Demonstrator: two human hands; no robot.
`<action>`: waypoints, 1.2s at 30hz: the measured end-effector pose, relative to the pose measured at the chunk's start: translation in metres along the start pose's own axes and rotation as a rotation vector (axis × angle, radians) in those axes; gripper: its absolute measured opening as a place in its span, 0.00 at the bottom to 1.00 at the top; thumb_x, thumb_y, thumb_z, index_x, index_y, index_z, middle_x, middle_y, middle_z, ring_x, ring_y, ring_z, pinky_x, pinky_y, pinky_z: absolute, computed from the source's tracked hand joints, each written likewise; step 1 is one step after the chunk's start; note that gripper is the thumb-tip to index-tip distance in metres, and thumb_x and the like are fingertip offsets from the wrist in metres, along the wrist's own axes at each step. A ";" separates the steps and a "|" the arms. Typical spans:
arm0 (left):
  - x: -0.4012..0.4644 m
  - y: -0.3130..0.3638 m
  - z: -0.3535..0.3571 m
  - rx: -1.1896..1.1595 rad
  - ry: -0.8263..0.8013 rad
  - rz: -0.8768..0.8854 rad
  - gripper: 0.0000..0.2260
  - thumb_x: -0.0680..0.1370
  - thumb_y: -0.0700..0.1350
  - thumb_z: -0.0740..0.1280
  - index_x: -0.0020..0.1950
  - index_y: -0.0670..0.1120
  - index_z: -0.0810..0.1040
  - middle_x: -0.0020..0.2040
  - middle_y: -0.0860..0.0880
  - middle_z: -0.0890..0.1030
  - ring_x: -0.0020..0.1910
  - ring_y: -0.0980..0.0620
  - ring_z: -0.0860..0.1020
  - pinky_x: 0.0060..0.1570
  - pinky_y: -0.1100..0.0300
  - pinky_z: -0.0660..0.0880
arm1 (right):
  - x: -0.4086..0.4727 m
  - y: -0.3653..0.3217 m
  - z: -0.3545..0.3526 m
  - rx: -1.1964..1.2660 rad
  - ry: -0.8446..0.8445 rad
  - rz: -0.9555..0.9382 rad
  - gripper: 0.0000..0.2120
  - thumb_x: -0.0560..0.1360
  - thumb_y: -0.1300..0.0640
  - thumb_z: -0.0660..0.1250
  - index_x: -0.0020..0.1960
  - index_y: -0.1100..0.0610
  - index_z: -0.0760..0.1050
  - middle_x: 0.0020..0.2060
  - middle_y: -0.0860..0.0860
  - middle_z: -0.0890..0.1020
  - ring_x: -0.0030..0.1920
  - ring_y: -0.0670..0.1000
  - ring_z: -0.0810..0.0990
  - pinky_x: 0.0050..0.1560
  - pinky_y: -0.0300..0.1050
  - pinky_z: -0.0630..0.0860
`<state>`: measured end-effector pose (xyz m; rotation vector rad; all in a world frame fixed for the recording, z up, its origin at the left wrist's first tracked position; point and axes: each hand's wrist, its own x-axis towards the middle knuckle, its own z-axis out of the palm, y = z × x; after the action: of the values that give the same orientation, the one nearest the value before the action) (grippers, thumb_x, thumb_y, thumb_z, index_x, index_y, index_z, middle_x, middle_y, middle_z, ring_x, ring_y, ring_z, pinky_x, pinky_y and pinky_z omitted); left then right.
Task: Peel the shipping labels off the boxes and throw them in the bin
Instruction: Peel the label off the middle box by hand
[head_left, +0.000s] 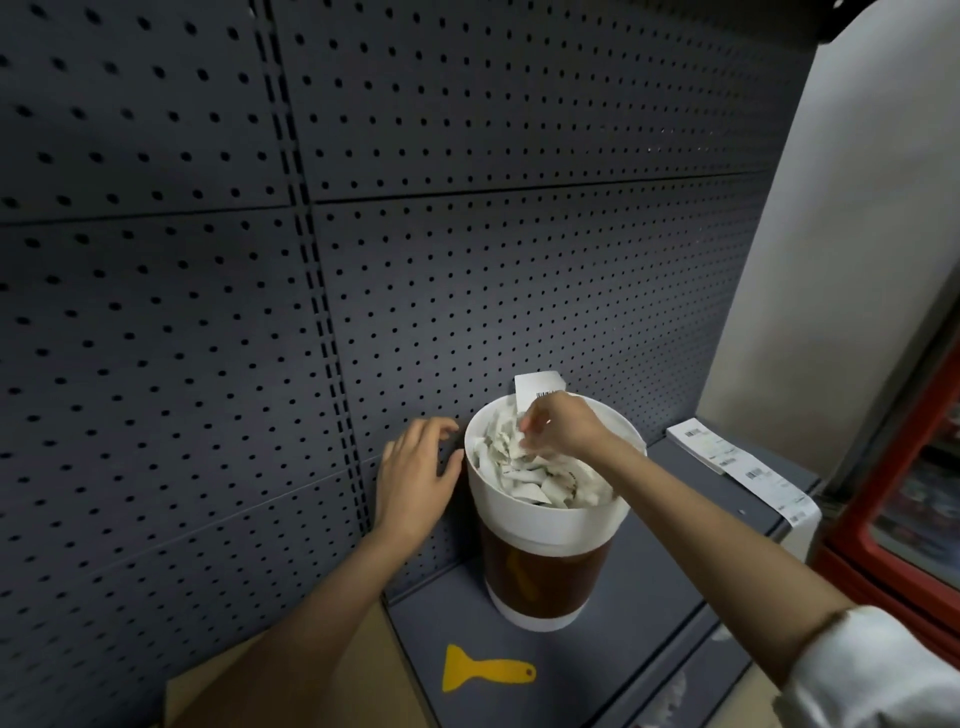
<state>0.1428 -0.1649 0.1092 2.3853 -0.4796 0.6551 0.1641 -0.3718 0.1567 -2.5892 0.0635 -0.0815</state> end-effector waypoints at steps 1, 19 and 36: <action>0.001 0.000 0.000 -0.005 0.006 0.000 0.11 0.76 0.48 0.66 0.57 0.50 0.73 0.53 0.53 0.76 0.50 0.52 0.76 0.55 0.55 0.67 | -0.001 -0.002 -0.004 -0.028 0.018 -0.020 0.04 0.68 0.62 0.71 0.41 0.55 0.81 0.44 0.51 0.85 0.47 0.51 0.82 0.49 0.41 0.76; -0.063 -0.038 -0.002 0.038 -0.068 -0.069 0.10 0.77 0.48 0.65 0.57 0.49 0.73 0.52 0.49 0.76 0.50 0.49 0.76 0.54 0.52 0.67 | -0.041 -0.035 0.047 -0.097 0.288 -0.223 0.15 0.75 0.53 0.62 0.59 0.58 0.73 0.56 0.56 0.79 0.51 0.58 0.79 0.52 0.50 0.72; -0.032 0.009 0.011 -0.117 -0.044 -0.029 0.13 0.78 0.47 0.63 0.62 0.51 0.72 0.56 0.51 0.76 0.53 0.51 0.75 0.59 0.52 0.65 | -0.039 0.001 0.021 -0.151 0.356 -0.231 0.14 0.73 0.56 0.57 0.51 0.51 0.80 0.47 0.52 0.81 0.49 0.54 0.77 0.55 0.50 0.67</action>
<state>0.1163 -0.1728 0.0881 2.2961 -0.4876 0.5471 0.1265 -0.3592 0.1368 -2.6911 -0.1034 -0.6440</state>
